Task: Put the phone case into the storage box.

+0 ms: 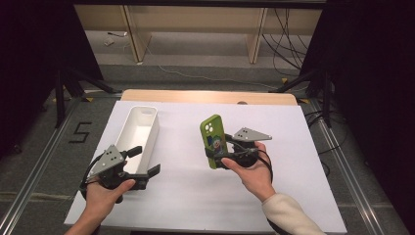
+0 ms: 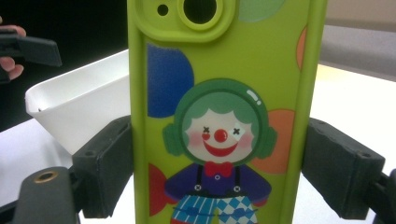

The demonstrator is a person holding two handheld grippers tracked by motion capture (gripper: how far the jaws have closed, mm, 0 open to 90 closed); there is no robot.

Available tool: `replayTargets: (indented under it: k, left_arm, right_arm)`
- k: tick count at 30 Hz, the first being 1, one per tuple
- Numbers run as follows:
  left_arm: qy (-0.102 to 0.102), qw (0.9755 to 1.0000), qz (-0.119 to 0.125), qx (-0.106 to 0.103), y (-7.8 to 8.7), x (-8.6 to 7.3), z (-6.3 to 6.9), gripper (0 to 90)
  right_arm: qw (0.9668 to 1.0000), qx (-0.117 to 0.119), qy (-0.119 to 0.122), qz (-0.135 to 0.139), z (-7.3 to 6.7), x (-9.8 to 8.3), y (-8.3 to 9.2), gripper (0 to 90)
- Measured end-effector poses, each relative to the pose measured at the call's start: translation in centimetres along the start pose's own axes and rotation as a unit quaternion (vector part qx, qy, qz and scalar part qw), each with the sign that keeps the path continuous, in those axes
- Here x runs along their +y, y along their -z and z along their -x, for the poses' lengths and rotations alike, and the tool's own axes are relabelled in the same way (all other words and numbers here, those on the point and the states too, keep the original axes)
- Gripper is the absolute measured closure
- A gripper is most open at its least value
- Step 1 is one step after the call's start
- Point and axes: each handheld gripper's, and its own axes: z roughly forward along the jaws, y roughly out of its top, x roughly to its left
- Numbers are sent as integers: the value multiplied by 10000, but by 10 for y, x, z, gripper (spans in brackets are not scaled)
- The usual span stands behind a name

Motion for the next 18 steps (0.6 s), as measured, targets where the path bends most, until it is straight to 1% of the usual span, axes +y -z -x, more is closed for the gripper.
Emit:
replayTargets:
  k: [5,12,17,18]
  left_arm:
    - [-34,9998,103,-139,-12,14,9,140]
    - [-10,9990,110,-438,-38,29,26,152]
    - [-62,9987,76,-504,-53,36,33,176]
    - [-24,9987,82,-507,-56,37,34,184]
  right_arm:
    - [10000,22,45,65,-4,0,2,168]
    - [9999,14,71,75,-8,-1,3,168]
    - [10000,-8,60,59,-9,-4,1,168]
    - [10000,-5,55,51,-9,-4,1,168]
